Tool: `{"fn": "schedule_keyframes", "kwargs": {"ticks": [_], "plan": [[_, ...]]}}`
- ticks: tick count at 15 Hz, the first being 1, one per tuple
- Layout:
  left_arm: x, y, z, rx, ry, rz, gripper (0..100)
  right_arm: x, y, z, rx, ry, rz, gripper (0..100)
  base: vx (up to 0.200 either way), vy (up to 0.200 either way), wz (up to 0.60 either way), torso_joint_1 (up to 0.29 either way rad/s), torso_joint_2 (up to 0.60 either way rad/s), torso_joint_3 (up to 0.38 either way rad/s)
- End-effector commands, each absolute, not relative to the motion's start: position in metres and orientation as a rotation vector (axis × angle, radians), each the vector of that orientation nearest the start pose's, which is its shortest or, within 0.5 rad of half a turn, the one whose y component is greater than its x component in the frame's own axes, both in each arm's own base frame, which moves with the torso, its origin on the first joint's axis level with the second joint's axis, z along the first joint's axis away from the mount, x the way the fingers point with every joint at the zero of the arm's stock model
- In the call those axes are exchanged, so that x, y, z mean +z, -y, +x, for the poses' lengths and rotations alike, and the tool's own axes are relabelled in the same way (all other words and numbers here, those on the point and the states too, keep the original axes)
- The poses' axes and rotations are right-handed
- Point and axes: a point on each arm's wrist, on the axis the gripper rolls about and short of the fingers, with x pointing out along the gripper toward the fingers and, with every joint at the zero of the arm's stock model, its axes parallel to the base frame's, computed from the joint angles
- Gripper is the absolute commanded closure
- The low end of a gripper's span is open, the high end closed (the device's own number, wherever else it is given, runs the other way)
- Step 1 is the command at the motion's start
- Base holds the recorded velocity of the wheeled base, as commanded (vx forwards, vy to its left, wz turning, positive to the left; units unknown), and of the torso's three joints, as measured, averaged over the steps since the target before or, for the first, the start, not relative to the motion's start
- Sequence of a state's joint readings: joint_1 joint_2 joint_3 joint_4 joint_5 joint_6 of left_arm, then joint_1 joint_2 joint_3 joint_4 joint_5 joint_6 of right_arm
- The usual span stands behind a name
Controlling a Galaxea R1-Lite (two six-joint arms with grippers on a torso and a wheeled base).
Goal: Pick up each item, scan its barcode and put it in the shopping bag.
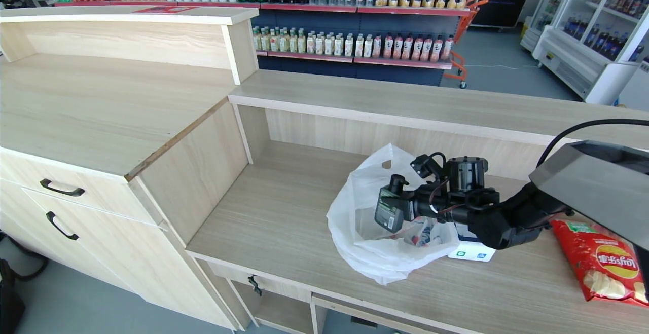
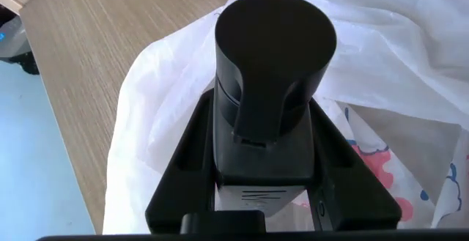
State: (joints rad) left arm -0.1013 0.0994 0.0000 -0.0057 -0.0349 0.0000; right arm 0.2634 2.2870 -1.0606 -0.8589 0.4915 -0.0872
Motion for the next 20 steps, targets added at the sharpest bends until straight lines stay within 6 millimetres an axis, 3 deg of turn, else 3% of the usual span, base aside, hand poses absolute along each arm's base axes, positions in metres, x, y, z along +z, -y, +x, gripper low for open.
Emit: {"fn": "schedule_keyframes", "kwargs": {"ticks": [1, 6, 16, 17, 20], "plan": [[0.078, -0.001, -0.015, -0.136, -0.094, 0.003, 100, 0.048, -0.120, 0.402, 0.772, -0.350, -0.036, 100, 0.000, 0.000, 0.00, 0.000, 0.00, 0.000], [0.078, -0.001, -0.015, -0.136, -0.094, 0.003, 100, 0.037, -0.118, 0.397, 0.779, -0.389, -0.041, 100, 0.000, 0.000, 0.00, 0.000, 0.00, 0.000], [0.078, -0.001, -0.015, -0.136, -0.094, 0.003, 100, 0.033, -0.118, 0.384, 0.793, -0.434, -0.047, 100, 0.000, 0.000, 0.00, 0.000, 0.00, 0.000], [0.078, -0.001, -0.015, -0.136, -0.094, 0.003, 100, 0.034, -0.118, 0.384, 0.793, -0.436, -0.047, 0, 0.000, 0.000, 0.00, 0.000, 0.00, 0.000], [0.078, -0.001, -0.015, -0.136, -0.094, 0.003, 100, 0.035, -0.118, 0.382, 0.793, -0.437, -0.046, 0, 0.000, 0.000, 0.00, 0.000, 0.00, 0.000]]}}
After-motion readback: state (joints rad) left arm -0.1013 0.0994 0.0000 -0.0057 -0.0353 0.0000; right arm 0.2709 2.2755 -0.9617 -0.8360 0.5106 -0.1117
